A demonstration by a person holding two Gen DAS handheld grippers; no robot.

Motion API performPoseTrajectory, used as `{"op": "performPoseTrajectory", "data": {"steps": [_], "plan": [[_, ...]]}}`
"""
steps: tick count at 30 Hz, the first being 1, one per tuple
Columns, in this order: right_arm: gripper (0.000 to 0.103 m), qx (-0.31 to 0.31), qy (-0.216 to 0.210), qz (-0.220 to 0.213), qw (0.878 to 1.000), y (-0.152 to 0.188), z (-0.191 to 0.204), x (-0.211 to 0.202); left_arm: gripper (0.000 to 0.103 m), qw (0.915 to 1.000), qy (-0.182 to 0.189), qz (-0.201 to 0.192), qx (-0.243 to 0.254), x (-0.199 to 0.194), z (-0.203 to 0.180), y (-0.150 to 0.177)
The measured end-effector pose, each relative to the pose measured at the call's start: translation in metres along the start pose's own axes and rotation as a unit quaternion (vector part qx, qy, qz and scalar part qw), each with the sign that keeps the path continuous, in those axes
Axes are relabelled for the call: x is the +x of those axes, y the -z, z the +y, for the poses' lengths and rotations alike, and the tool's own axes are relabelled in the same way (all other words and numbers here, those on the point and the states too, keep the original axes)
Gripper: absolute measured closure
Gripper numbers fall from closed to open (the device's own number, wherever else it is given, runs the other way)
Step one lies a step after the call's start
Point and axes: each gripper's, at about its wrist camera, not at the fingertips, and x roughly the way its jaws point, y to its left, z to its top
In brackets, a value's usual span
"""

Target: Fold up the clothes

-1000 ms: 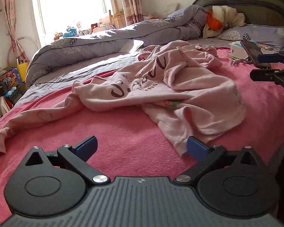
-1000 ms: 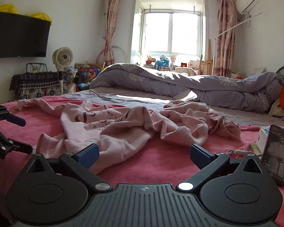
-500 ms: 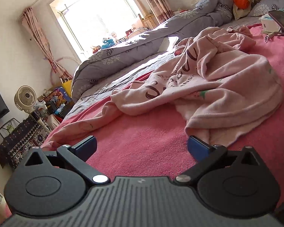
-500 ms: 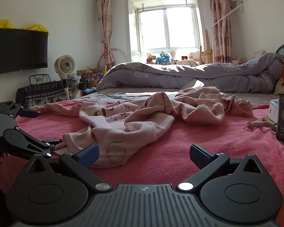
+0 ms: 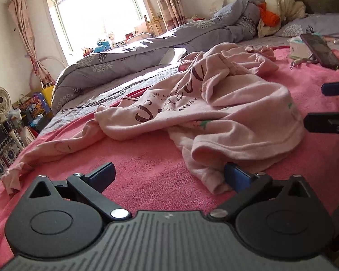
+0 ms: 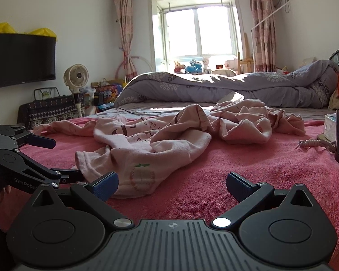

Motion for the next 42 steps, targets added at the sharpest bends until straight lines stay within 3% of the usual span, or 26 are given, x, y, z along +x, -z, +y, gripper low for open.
{"op": "performPoseTrajectory", "data": {"steps": [4,11,18,21,26,31,37,40,42], "plan": [[0.000,-0.008,-0.002,-0.007,1.000,-0.002,0.005,0.003,0.000,0.9981,-0.062,-0.009,0.004,0.015,-0.005,-0.009],[0.000,-0.038,-0.008,-0.011,0.999,0.002,0.019,0.010,0.000,0.9877,-0.126,-0.057,-0.073,0.003,0.016,-0.016],[0.000,-0.051,-0.023,-0.018,0.998,0.000,0.036,0.025,0.000,0.9727,-0.154,-0.109,-0.135,-0.020,0.058,-0.034],[0.000,-0.041,-0.021,-0.023,0.999,-0.005,0.040,0.034,0.000,0.9729,-0.158,-0.103,-0.134,-0.016,0.063,-0.038],[0.000,-0.038,-0.006,-0.023,0.999,-0.005,0.045,0.041,0.000,0.9871,-0.100,-0.050,-0.115,-0.004,0.059,-0.020],[0.000,-0.038,0.020,-0.020,0.999,-0.002,0.036,0.042,0.000,0.9945,-0.022,-0.048,-0.091,-0.020,0.056,0.004],[0.000,-0.027,0.033,-0.023,0.999,-0.005,0.026,0.047,0.000,0.9946,0.059,-0.046,-0.073,-0.029,0.051,0.014],[0.000,-0.027,0.034,-0.022,0.999,-0.005,0.026,0.046,0.000,0.9857,0.131,-0.067,-0.082,-0.035,0.050,0.011],[0.000,-0.028,0.034,-0.021,0.999,-0.005,0.026,0.046,0.000,0.9906,0.102,-0.061,-0.068,-0.032,0.042,0.007]]}}
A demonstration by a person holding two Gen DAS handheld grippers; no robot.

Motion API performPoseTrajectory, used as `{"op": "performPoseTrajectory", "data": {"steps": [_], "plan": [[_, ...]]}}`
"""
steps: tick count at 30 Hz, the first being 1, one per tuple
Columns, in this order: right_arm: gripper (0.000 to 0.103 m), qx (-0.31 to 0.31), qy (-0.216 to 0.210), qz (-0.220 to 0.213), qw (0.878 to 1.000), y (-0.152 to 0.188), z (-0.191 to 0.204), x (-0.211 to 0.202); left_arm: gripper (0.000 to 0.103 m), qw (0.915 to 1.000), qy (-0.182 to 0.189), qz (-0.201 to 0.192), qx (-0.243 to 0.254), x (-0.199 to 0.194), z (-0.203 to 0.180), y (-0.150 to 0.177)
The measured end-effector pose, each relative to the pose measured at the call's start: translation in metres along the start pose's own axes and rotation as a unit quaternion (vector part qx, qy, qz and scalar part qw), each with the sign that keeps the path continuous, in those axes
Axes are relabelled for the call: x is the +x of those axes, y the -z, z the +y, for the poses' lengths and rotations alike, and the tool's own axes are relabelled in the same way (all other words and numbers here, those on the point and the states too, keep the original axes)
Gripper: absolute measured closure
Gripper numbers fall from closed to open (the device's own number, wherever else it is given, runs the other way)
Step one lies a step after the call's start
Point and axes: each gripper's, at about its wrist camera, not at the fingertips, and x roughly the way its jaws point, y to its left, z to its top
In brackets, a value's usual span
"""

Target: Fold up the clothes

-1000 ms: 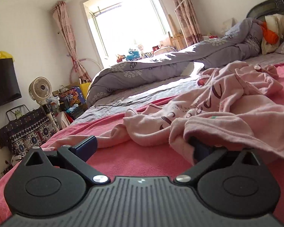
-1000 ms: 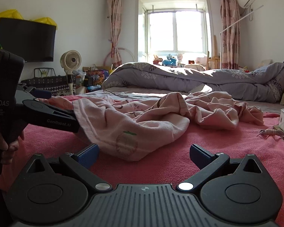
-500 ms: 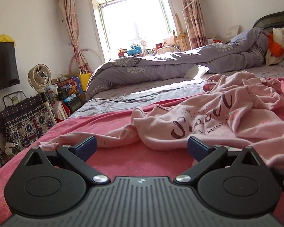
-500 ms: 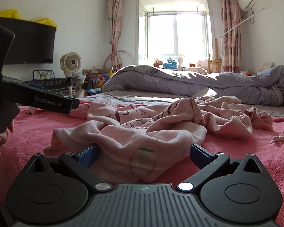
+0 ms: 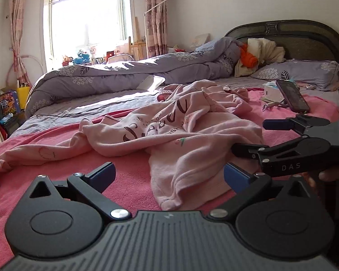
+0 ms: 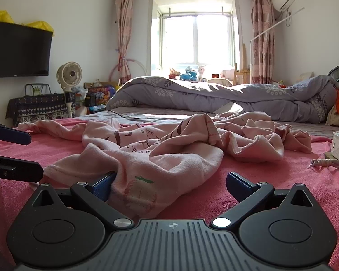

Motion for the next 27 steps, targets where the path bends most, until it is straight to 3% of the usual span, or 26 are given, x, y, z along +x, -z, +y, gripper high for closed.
{"op": "performPoseTrajectory", "data": {"steps": [3,8,13,14,16,18,20,22,27], "plan": [[0.000,0.002,0.001,0.000,1.000,-0.001,0.000,0.000,0.000,0.9935,-0.085,0.037,0.065,0.025,-0.013,0.002],[0.000,-0.002,0.007,-0.004,1.000,0.000,0.000,-0.005,0.000,0.9806,-0.128,0.020,0.148,0.033,-0.031,0.012],[0.000,0.012,0.023,-0.008,1.000,-0.003,-0.007,-0.004,0.000,0.9534,-0.257,0.015,0.158,0.057,-0.032,0.005],[0.000,0.015,0.020,-0.007,1.000,-0.002,-0.007,-0.004,0.000,0.9495,-0.276,0.014,0.149,0.062,-0.029,0.003],[0.000,0.023,0.013,-0.007,1.000,-0.001,-0.006,-0.006,0.003,0.9569,-0.274,-0.004,0.096,0.061,-0.019,-0.005],[0.000,0.033,0.002,-0.009,0.999,0.002,-0.002,-0.008,0.041,0.9658,-0.256,-0.029,0.025,0.052,-0.004,-0.014],[0.000,0.040,-0.015,-0.009,0.999,0.004,0.005,-0.009,0.058,0.9705,-0.234,-0.037,-0.046,0.042,0.014,-0.023],[0.000,0.031,-0.027,-0.012,0.999,0.006,0.014,-0.009,0.062,0.9692,-0.223,-0.051,-0.090,0.029,0.028,-0.031],[0.000,0.035,-0.023,-0.051,0.998,-0.007,0.031,0.000,0.072,0.9556,-0.245,-0.125,-0.105,-0.022,0.039,-0.054]]}}
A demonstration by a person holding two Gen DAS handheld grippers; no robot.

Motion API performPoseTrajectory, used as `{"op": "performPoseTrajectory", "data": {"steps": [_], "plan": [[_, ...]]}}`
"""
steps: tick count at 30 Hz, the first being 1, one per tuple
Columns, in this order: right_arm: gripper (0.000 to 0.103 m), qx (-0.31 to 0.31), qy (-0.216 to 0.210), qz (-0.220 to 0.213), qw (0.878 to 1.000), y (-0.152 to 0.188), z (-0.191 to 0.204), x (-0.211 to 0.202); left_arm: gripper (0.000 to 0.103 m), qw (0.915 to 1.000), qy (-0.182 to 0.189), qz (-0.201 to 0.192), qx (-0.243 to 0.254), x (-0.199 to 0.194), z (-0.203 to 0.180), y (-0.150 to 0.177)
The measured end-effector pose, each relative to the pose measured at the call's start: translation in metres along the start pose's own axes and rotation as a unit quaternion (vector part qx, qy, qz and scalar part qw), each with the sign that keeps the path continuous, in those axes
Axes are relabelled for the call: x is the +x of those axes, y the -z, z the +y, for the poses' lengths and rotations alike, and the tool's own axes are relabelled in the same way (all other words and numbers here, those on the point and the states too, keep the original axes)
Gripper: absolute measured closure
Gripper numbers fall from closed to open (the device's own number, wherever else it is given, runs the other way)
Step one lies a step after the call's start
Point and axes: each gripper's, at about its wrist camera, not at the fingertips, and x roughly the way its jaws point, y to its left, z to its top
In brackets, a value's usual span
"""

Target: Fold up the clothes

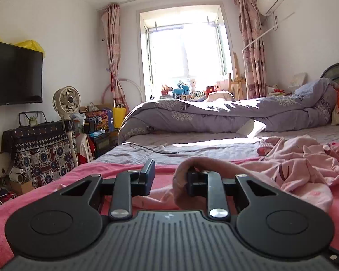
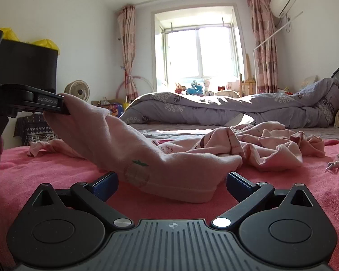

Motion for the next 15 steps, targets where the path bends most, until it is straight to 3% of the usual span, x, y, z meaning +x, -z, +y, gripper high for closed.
{"op": "performPoseTrajectory", "data": {"steps": [4,10,13,15], "plan": [[0.000,0.008,-0.001,0.006,1.000,-0.013,0.010,0.023,0.072,0.9982,0.012,-0.051,-0.031,-0.027,0.022,-0.037],[0.000,0.076,-0.075,0.065,0.992,-0.014,0.015,0.038,0.072,0.9947,0.030,-0.079,-0.058,-0.041,0.042,-0.064],[0.000,0.130,-0.105,0.085,0.982,-0.010,0.004,0.040,0.072,0.9941,0.031,-0.087,-0.056,-0.042,0.046,-0.070],[0.000,0.204,-0.117,0.088,0.968,-0.009,-0.018,0.048,0.072,0.9936,0.036,-0.089,-0.059,-0.041,0.047,-0.074]]}}
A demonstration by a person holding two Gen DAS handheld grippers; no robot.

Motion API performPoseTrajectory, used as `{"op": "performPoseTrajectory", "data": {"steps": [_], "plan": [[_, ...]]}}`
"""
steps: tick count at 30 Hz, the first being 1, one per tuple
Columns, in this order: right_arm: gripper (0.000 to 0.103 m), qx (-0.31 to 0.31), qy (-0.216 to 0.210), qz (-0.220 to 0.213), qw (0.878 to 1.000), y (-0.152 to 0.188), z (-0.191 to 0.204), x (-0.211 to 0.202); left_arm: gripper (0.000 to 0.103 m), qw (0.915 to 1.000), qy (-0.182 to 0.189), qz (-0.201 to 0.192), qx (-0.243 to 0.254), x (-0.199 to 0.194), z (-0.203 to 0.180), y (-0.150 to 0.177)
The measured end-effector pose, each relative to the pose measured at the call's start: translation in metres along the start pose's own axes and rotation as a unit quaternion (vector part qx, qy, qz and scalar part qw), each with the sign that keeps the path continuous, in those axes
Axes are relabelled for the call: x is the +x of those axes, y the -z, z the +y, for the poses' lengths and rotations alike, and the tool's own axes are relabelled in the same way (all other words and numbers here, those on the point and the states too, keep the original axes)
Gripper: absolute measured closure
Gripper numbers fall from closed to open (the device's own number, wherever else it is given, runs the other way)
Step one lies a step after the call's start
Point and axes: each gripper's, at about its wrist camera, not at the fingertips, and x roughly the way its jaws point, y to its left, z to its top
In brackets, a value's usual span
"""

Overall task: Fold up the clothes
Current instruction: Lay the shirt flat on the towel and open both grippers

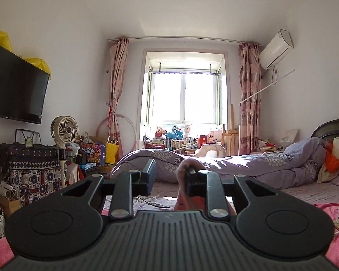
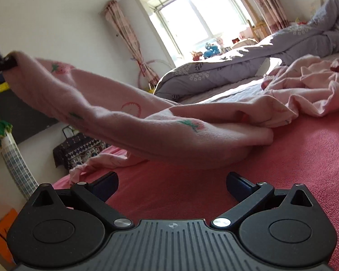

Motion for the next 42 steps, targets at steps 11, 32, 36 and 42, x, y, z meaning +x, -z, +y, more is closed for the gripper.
{"op": "performPoseTrajectory", "data": {"steps": [11,32,36,42], "plan": [[0.086,0.147,-0.127,-0.062,0.979,-0.091,-0.060,-0.024,0.069,0.9997,-0.014,-0.017,0.012,-0.001,0.009,-0.011],[0.085,0.005,0.058,0.176,0.983,0.010,-0.067,-0.172,0.062,0.9136,0.002,0.405,0.032,-0.064,0.069,0.153],[0.082,-0.015,0.087,0.192,0.977,0.026,-0.065,-0.183,0.061,0.8867,-0.001,0.454,0.089,-0.074,0.068,0.171],[0.058,-0.105,0.082,0.110,0.985,-0.011,-0.041,-0.169,0.032,0.9367,-0.023,0.347,0.043,-0.062,0.094,0.109]]}}
